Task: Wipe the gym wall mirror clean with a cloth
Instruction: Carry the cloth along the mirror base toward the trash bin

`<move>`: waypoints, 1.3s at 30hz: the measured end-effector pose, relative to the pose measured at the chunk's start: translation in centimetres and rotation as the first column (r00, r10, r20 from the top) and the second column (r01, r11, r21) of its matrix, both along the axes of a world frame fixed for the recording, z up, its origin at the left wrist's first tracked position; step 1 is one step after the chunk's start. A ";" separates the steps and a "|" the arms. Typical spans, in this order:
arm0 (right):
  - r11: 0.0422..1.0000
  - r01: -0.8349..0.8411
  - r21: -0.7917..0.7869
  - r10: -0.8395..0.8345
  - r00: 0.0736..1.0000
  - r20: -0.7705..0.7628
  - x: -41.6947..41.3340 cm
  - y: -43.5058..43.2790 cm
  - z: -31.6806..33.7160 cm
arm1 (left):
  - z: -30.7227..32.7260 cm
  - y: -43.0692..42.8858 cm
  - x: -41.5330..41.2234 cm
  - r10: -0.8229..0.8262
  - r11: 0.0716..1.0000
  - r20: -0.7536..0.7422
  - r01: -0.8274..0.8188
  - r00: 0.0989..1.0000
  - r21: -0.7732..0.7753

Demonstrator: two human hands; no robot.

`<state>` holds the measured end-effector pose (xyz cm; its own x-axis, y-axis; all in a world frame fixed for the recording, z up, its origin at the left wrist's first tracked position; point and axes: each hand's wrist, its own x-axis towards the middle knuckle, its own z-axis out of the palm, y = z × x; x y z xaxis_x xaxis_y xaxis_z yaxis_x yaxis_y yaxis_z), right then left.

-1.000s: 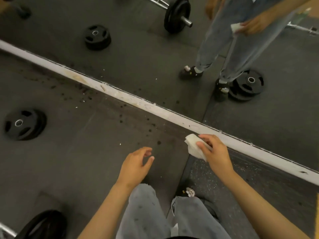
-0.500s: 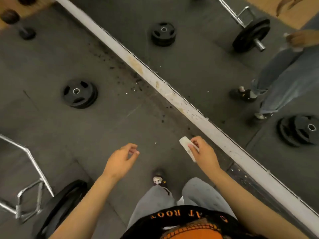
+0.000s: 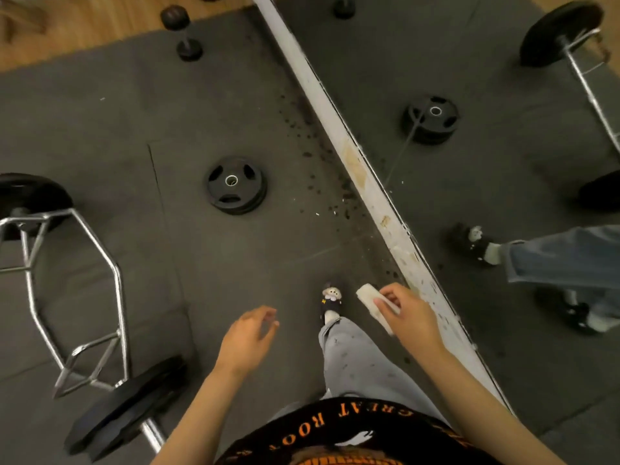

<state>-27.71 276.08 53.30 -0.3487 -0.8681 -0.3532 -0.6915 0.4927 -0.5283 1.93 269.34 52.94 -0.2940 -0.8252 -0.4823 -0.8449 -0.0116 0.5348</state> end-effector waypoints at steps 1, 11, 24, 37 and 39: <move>0.999 -0.038 0.009 0.038 0.999 -0.003 -0.8 -2.5 -0.2 | 0.2 -2.2 -0.5 0.006 1.000 0.012 -0.006 1.000 -0.009; 0.961 -0.258 -0.098 0.251 0.965 -0.079 -8.8 -30.2 3.5 | 4.1 -25.6 -6.0 0.175 0.971 -0.023 -0.177 0.984 -0.160; 0.961 -0.276 0.033 0.278 0.959 -0.058 -3.6 -52.5 0.2 | 0.2 -47.6 -1.7 0.143 0.989 0.054 -0.141 0.988 -0.035; 0.996 -0.089 -0.010 0.089 0.996 0.011 -2.1 -78.7 2.9 | 2.9 -78.2 -0.6 0.019 0.993 0.087 -0.009 0.996 -0.115; 0.993 -0.116 0.027 0.115 0.993 0.017 -2.9 -82.2 2.0 | 2.2 -80.9 -2.1 0.079 0.994 0.050 -0.075 0.996 -0.078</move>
<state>-30.63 193.86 55.29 -0.2412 -0.8922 -0.3819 -0.7365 0.4245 -0.5266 -0.17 188.42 55.13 -0.2034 -0.8793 -0.4307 -0.8704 -0.0391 0.4908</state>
